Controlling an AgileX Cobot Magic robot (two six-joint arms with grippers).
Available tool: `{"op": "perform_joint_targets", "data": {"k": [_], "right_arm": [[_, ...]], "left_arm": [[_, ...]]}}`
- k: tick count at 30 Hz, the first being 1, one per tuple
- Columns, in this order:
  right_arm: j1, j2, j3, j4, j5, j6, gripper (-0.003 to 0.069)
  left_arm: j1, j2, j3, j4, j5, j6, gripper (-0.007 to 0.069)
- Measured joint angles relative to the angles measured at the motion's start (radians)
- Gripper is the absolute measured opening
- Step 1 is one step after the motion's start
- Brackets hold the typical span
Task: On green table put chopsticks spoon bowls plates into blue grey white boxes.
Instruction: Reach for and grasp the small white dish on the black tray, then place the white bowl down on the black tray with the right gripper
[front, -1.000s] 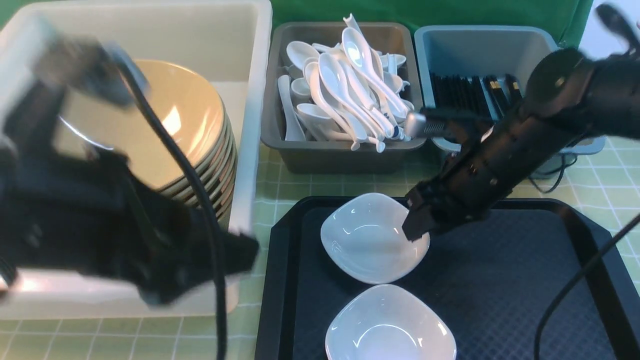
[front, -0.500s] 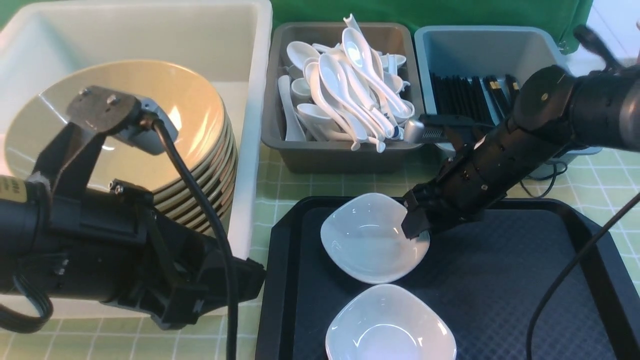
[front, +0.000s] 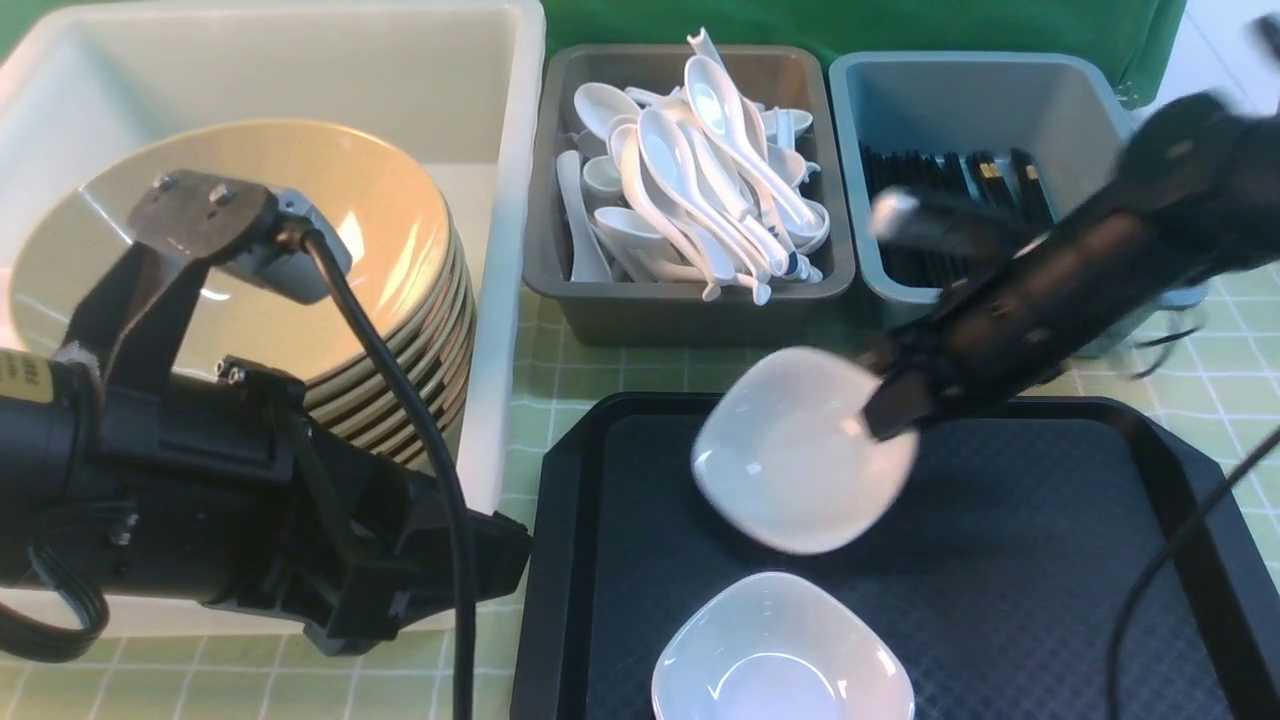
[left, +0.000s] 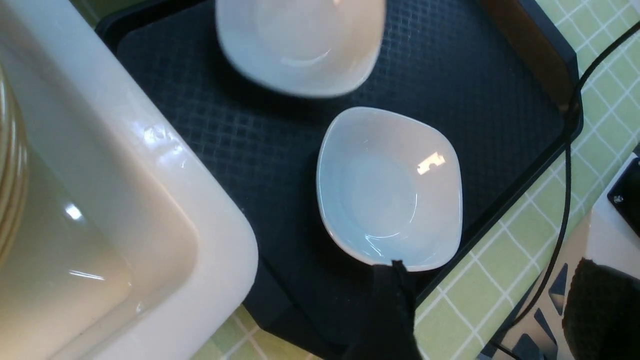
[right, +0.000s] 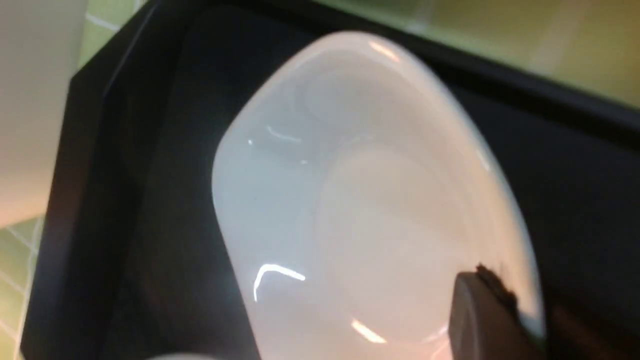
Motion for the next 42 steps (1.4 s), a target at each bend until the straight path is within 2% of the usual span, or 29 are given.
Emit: {"op": "perform_joint_targets", "data": {"k": [2, 5, 9, 13, 20, 25, 27, 28, 29, 33, 36, 40, 42], "right_arm": [[-0.033, -0.038, 0.016, -0.002, 0.022, -0.013, 0.0054], [-0.135, -0.171, 0.118, -0.007, 0.049, -0.036, 0.0054], [-0.194, -0.268, 0.263, -0.010, 0.022, -0.039, 0.0054], [-0.202, -0.325, 0.449, -0.010, -0.048, -0.041, 0.0054], [-0.203, -0.346, 0.604, 0.027, -0.189, -0.061, 0.0084], [-0.203, -0.350, 0.621, 0.017, -0.220, -0.093, 0.0153], [-0.203, -0.373, 0.621, 0.010, -0.227, -0.098, 0.0231], [-0.203, -0.379, 0.621, 0.010, -0.227, -0.099, 0.0246], [-0.203, -0.412, 0.621, 0.007, -0.227, -0.101, 0.0316], [-0.203, -0.527, 0.625, 0.007, -0.221, -0.118, 0.0437], [-0.203, -0.649, 0.622, 0.005, -0.174, -0.147, 0.0484], [-0.203, -0.793, 0.584, 0.002, -0.050, -0.165, 0.0496], [-0.203, -0.888, 0.540, 0.000, 0.087, -0.170, 0.0497]], "left_arm": [[0.000, 0.000, 0.000, 0.000, 0.001, -0.001, 0.0410], [0.000, 0.000, 0.000, 0.002, 0.001, -0.002, 0.0410], [0.000, 0.000, 0.000, 0.003, 0.001, -0.002, 0.0410], [0.000, 0.000, 0.000, 0.003, 0.001, -0.001, 0.0410], [0.000, 0.000, 0.000, 0.003, -0.005, 0.003, 0.0410], [0.000, 0.000, 0.000, 0.002, -0.007, 0.005, 0.0410], [0.000, 0.000, 0.000, -0.005, -0.022, -0.006, 0.0410], [0.000, 0.000, 0.000, -0.007, -0.024, -0.006, 0.0410], [0.000, 0.003, 0.000, -0.013, -0.054, -0.030, 0.0410], [0.000, 0.047, -0.017, -0.019, -0.091, -0.093, 0.0410], [0.000, 0.128, -0.072, -0.022, -0.063, -0.108, 0.0410], [-0.012, 0.249, -0.192, -0.035, 0.013, -0.083, 0.0412], [-0.055, 0.357, -0.290, -0.039, 0.040, -0.051, 0.0414]]}}
